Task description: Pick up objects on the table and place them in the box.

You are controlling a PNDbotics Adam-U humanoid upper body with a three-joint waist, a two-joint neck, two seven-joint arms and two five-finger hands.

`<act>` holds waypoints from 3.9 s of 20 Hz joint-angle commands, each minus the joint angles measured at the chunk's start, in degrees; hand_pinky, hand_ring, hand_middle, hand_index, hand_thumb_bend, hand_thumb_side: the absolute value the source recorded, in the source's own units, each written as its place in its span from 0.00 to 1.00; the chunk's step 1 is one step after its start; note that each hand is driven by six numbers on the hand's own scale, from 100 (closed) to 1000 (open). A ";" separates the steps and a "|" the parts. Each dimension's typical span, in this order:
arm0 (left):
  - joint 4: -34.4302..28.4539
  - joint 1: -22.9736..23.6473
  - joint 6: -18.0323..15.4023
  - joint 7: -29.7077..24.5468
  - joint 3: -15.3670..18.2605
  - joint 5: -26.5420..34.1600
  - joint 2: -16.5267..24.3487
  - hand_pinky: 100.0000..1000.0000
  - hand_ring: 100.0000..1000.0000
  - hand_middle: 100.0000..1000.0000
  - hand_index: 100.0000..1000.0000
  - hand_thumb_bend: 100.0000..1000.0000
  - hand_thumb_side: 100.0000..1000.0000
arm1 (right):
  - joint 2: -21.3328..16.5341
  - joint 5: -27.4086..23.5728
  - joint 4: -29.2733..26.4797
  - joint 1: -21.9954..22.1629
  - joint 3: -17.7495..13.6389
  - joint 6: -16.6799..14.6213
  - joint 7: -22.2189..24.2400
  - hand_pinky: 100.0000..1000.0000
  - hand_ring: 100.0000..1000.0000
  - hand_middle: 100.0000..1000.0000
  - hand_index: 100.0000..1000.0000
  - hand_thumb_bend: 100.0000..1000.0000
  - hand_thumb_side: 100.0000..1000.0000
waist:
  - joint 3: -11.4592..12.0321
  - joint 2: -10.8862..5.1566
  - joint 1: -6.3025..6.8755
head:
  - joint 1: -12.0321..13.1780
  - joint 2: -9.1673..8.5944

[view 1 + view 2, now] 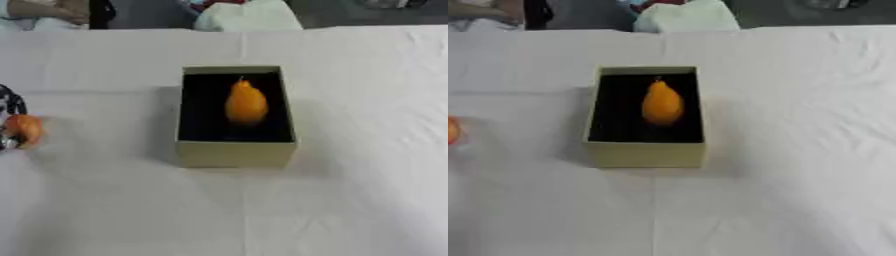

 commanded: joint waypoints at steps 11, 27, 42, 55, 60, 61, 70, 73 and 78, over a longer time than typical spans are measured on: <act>-2.84 0.78 -0.83 3.52 0.19 1.58 1.67 0.37 0.35 0.36 0.52 0.34 0.00 | -1.14 -0.53 -0.91 0.36 -1.15 -0.19 -1.12 0.77 0.74 0.73 0.79 0.02 1.00 | 0.04 -0.78 -0.04 | -0.45 -0.52; -17.73 2.35 1.73 2.71 3.42 6.58 5.41 0.35 0.35 0.36 0.53 0.32 0.02 | -1.60 -0.28 -0.91 1.22 -1.53 -0.51 -1.67 0.77 0.74 0.73 0.79 0.02 1.00 | 0.66 -1.36 0.22 | -1.57 -0.38; -27.90 -12.06 -0.07 -1.31 -1.75 9.80 2.22 0.36 0.37 0.38 0.56 0.27 0.08 | -2.19 -0.48 -0.91 0.56 -1.05 -1.04 -1.16 0.77 0.74 0.73 0.79 0.01 1.00 | 0.19 -2.11 0.71 | -1.89 0.17; -24.10 -26.46 -3.72 -4.52 -8.46 11.23 -11.48 0.37 0.38 0.39 0.58 0.25 0.10 | -2.01 -1.05 -0.91 -0.71 -0.36 -1.41 -0.33 0.77 0.74 0.73 0.79 0.01 1.00 | -0.98 -2.57 1.22 | -2.42 0.49; -20.02 -30.12 -4.78 -5.07 -11.15 11.46 -17.60 0.36 0.38 0.39 0.58 0.25 0.10 | -1.77 -1.43 -0.91 -1.58 -0.08 -1.64 0.03 0.77 0.74 0.73 0.79 0.01 1.00 | -1.50 -2.57 1.49 | -2.29 0.43; -19.16 -30.47 -4.99 -5.12 -11.60 11.33 -18.51 0.36 0.38 0.39 0.58 0.24 0.10 | -1.73 -1.50 -0.91 -1.77 0.00 -1.70 0.11 0.77 0.74 0.73 0.79 0.01 1.00 | -1.61 -2.57 1.52 | -2.25 0.41; -11.10 -31.52 -7.11 -4.46 -14.37 9.02 -23.94 0.38 0.39 0.40 0.59 0.26 0.09 | -1.48 -1.93 -0.91 -3.01 0.25 -2.14 0.43 0.77 0.74 0.73 0.79 0.01 1.00 | -2.18 -2.28 1.63 | -2.33 0.38; -8.58 -31.31 -7.73 -4.71 -14.99 8.10 -24.82 0.39 0.40 0.40 0.60 0.27 0.08 | -1.41 -2.03 -0.91 -3.23 0.28 -2.24 0.43 0.77 0.74 0.73 0.79 0.01 1.00 | -2.22 -2.19 1.61 | -2.43 0.54; -5.08 -30.59 -9.78 -5.93 -16.13 7.27 -25.43 0.42 0.42 0.42 0.61 0.30 0.08 | -1.41 -2.13 -0.91 -3.32 0.24 -2.28 0.27 0.77 0.74 0.73 0.79 0.01 1.00 | -2.22 -2.08 1.60 | -2.73 0.74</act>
